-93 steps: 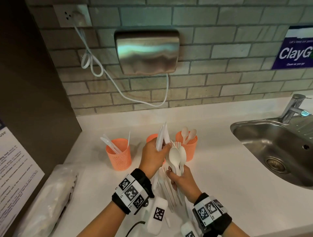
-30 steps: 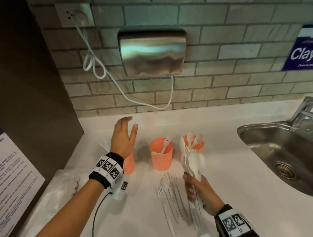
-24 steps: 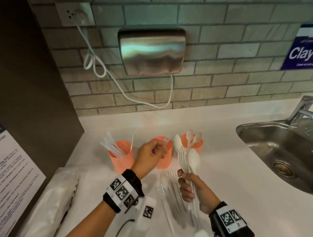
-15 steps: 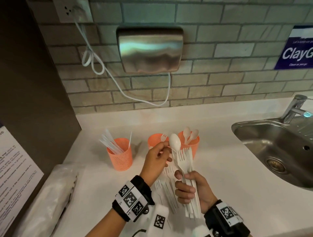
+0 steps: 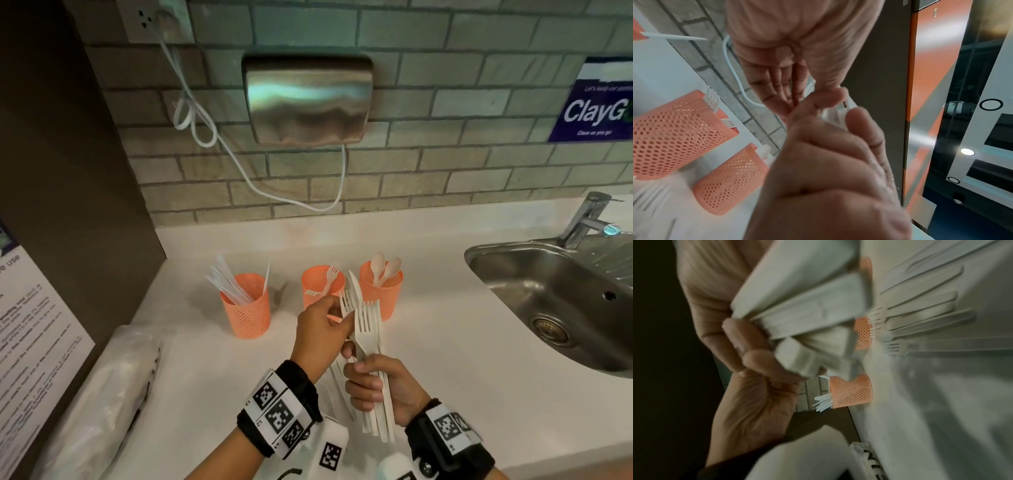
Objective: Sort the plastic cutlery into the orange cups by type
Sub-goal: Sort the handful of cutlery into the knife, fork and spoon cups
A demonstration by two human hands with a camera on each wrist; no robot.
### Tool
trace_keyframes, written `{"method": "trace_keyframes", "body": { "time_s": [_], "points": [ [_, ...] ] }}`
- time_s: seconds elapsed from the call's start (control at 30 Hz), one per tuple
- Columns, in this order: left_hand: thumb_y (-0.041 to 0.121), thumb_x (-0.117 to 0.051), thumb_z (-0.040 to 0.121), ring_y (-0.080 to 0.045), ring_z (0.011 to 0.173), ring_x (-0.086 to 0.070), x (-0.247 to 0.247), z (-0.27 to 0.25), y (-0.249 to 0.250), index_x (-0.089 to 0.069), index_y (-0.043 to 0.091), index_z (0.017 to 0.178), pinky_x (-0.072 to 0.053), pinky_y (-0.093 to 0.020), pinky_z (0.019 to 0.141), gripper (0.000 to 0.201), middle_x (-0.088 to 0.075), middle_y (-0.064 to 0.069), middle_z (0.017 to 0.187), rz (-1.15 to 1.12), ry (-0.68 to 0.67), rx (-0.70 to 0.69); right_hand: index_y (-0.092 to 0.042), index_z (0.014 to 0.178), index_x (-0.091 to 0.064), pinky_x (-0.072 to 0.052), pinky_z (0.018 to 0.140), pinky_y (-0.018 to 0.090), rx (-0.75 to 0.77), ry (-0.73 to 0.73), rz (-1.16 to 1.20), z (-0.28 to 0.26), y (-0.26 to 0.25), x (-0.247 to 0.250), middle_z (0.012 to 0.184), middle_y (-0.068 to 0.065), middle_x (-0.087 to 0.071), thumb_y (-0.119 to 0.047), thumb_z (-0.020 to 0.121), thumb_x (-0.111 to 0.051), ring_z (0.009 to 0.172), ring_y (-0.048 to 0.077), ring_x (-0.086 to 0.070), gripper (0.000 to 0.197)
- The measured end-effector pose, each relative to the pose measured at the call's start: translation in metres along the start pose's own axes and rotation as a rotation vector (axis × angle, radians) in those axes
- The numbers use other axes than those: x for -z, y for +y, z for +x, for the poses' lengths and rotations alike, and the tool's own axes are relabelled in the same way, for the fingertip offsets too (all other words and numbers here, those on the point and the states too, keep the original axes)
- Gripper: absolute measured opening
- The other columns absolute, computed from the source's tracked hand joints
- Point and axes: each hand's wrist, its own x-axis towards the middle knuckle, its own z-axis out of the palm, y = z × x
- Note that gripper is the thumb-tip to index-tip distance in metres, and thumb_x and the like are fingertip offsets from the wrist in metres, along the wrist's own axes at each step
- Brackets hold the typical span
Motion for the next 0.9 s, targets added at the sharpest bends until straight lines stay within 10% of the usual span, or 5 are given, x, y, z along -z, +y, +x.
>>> {"method": "trace_keyframes", "body": {
  "time_s": [0.1, 0.33, 0.53, 0.77, 0.9],
  "points": [
    [0.016, -0.060, 0.088, -0.005, 0.033, -0.046, 0.004, -0.002, -0.001, -0.052, 0.002, 0.064, -0.040, -0.016, 0.047, 0.029, -0.053, 0.002, 0.045, 0.020, -0.051, 0.063, -0.018, 0.088, -0.065, -0.041, 0.042, 0.017, -0.005, 0.019, -0.010, -0.001, 0.004, 0.001, 0.043, -0.009, -0.046, -0.014, 0.070, -0.068, 0.035, 0.003, -0.041, 0.019],
    [0.012, -0.053, 0.092, -0.010, 0.042, -0.062, 0.011, -0.002, -0.006, -0.050, -0.011, 0.090, -0.050, -0.041, 0.055, 0.023, -0.056, -0.037, 0.072, -0.087, 0.031, 0.061, -0.008, 0.104, -0.057, -0.039, 0.037, 0.017, 0.032, 0.126, 0.077, 0.000, 0.007, -0.003, 0.052, 0.001, -0.052, -0.013, 0.056, -0.076, 0.035, 0.005, -0.040, 0.052],
    [0.008, -0.045, 0.094, -0.012, 0.050, -0.061, 0.011, -0.004, -0.015, -0.055, 0.022, 0.103, -0.051, -0.026, 0.054, 0.019, -0.066, -0.025, 0.083, -0.111, 0.076, 0.049, -0.009, 0.100, -0.070, -0.040, 0.036, 0.018, 0.087, 0.310, -0.030, 0.003, 0.011, -0.013, 0.068, 0.010, -0.066, -0.015, 0.053, -0.071, 0.036, 0.008, -0.043, 0.048],
    [0.000, -0.051, 0.090, -0.018, 0.070, -0.054, 0.013, 0.004, -0.020, -0.052, 0.019, 0.113, -0.044, -0.017, 0.052, 0.030, -0.061, -0.010, 0.084, -0.197, 0.139, 0.138, -0.002, 0.104, -0.056, -0.049, 0.044, 0.024, 0.127, 0.471, -0.175, 0.006, 0.007, -0.019, 0.078, 0.014, -0.073, -0.013, 0.090, -0.047, 0.044, 0.016, -0.056, 0.020],
    [0.008, -0.057, 0.089, -0.015, 0.075, -0.057, 0.004, 0.000, -0.015, -0.059, 0.003, 0.107, -0.044, -0.020, 0.060, 0.019, -0.065, -0.010, 0.091, -0.359, -0.006, 0.244, 0.000, 0.102, -0.059, -0.048, 0.044, 0.021, 0.120, 0.459, -0.203, 0.005, -0.003, -0.015, 0.077, 0.012, -0.073, -0.018, 0.083, -0.055, 0.044, 0.013, -0.057, 0.027]
  ]
}}
